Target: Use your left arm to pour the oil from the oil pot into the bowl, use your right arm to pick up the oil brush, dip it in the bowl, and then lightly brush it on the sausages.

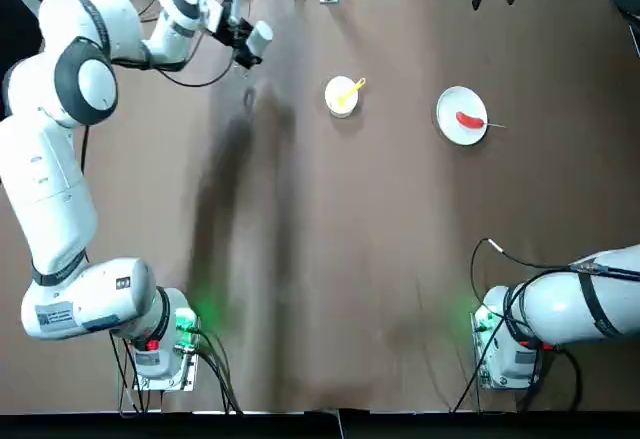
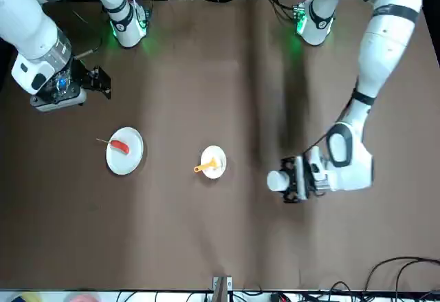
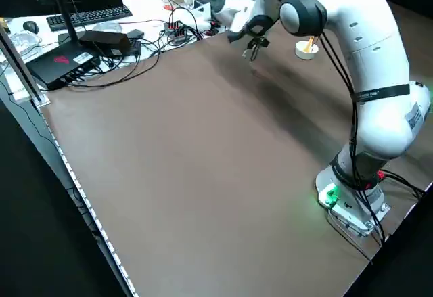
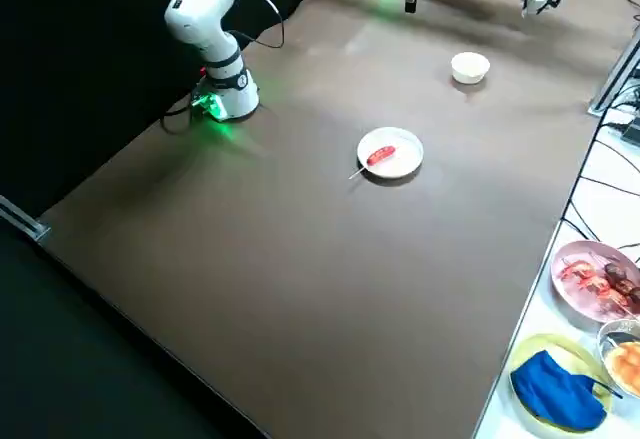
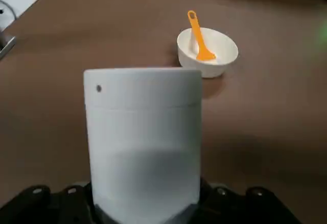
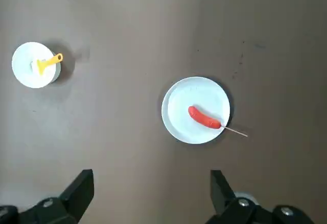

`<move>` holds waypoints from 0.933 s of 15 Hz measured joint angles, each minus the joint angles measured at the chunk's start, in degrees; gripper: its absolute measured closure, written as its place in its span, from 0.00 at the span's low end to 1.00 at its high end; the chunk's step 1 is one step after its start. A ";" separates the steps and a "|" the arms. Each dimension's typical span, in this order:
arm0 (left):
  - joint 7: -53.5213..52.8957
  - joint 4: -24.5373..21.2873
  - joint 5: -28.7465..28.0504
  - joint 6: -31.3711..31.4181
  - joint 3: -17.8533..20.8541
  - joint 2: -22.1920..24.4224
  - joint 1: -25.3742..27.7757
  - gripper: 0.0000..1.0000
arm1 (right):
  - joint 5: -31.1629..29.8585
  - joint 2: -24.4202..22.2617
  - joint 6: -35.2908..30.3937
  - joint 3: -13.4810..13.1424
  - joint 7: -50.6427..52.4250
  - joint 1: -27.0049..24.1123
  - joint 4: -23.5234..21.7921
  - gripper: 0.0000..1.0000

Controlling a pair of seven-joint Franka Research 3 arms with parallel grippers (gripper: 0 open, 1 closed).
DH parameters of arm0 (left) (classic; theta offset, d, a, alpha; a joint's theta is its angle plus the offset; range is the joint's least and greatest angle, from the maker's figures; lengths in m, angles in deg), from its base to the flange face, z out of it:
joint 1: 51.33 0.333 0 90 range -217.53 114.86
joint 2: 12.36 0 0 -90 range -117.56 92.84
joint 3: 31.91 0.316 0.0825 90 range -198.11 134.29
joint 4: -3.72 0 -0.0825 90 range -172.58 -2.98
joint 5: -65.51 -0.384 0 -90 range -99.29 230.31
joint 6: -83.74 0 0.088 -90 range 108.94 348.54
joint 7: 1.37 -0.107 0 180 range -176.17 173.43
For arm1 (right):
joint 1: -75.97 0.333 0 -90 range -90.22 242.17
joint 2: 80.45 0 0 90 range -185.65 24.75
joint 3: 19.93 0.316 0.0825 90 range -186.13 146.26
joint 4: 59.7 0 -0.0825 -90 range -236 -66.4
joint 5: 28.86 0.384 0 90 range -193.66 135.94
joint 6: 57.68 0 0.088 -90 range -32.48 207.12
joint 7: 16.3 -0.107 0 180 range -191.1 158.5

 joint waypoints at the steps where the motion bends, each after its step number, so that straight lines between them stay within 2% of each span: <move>1: 1.08 0.00 0.01 1.79 -0.12 -0.01 -2.11 0.47 | 0.00 0.00 0.00 0.00 0.00 0.00 0.00 0.00; 2: 3.23 0.00 0.02 4.40 -0.17 0.00 -5.81 0.47 | 0.00 0.00 0.00 0.00 0.00 0.01 0.00 0.00; 5: 4.93 -0.06 0.02 6.07 -0.16 -0.01 -10.11 0.47 | 0.01 0.00 0.05 0.02 0.00 0.10 0.00 0.00; 11: 11.49 -0.24 0.02 17.38 0.16 -0.02 -19.09 0.47 | 0.03 0.00 0.40 0.04 0.00 0.45 0.01 0.00; 14: 12.83 -0.35 0.02 21.43 2.16 -0.03 -24.20 0.47 | 0.17 0.00 1.02 0.04 0.00 0.49 0.01 0.00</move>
